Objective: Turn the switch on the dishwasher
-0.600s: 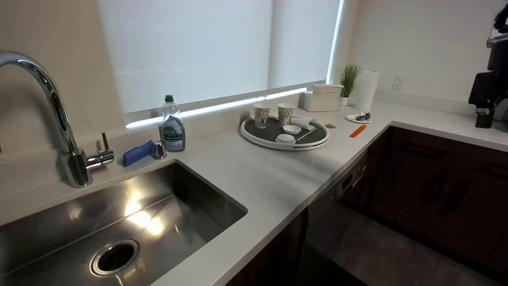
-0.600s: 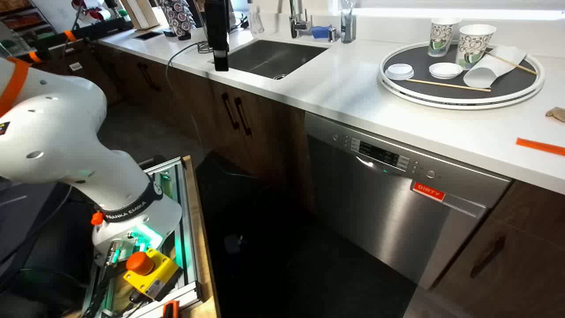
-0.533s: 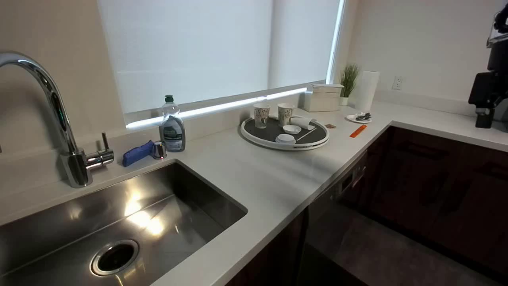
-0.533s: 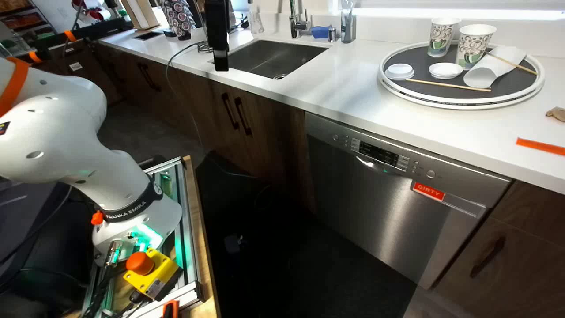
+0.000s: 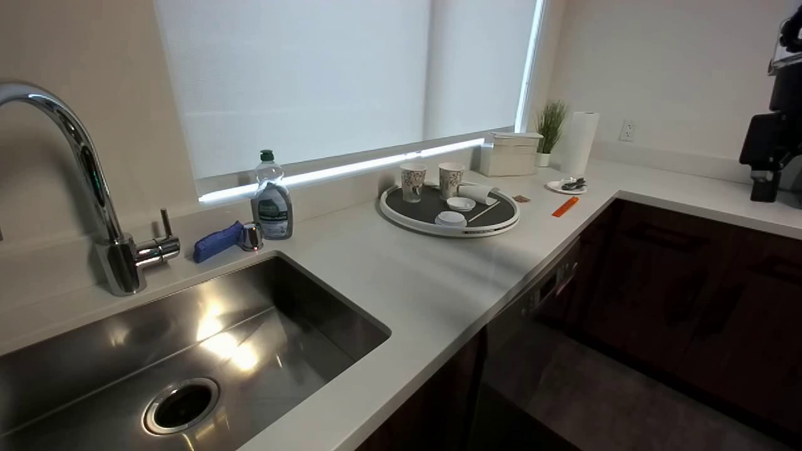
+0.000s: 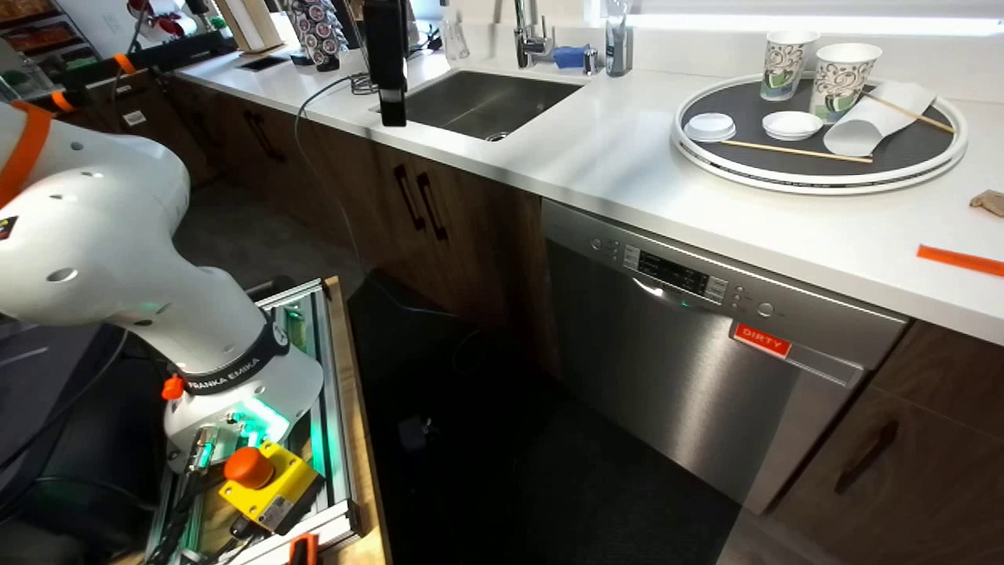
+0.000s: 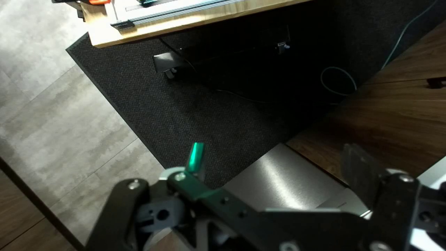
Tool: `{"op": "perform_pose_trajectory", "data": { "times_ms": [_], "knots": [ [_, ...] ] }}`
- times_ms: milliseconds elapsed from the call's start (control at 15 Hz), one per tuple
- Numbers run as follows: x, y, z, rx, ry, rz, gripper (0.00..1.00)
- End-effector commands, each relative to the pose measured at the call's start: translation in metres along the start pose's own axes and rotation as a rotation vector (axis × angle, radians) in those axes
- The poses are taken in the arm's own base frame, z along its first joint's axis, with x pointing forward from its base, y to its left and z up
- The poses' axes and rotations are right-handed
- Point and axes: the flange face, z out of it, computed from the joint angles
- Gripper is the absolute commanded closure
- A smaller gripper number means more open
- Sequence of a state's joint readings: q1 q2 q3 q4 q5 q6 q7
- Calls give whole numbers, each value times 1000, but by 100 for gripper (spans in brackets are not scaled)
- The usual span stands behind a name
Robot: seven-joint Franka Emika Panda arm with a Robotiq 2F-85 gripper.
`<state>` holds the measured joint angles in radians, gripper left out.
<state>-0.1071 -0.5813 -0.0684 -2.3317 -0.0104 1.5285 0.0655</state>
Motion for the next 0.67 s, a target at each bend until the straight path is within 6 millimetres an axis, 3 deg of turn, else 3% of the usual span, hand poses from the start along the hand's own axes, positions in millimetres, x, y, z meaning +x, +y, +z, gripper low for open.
{"op": "perform_pose_trajectory", "data": {
  "times_ms": [0,200,600],
  "knots": [
    [0,0,-1,0,-1,0,0],
    [20,8,28,0,33,75,0],
    [63,15,94,33,173,38,0]
  ]
}}
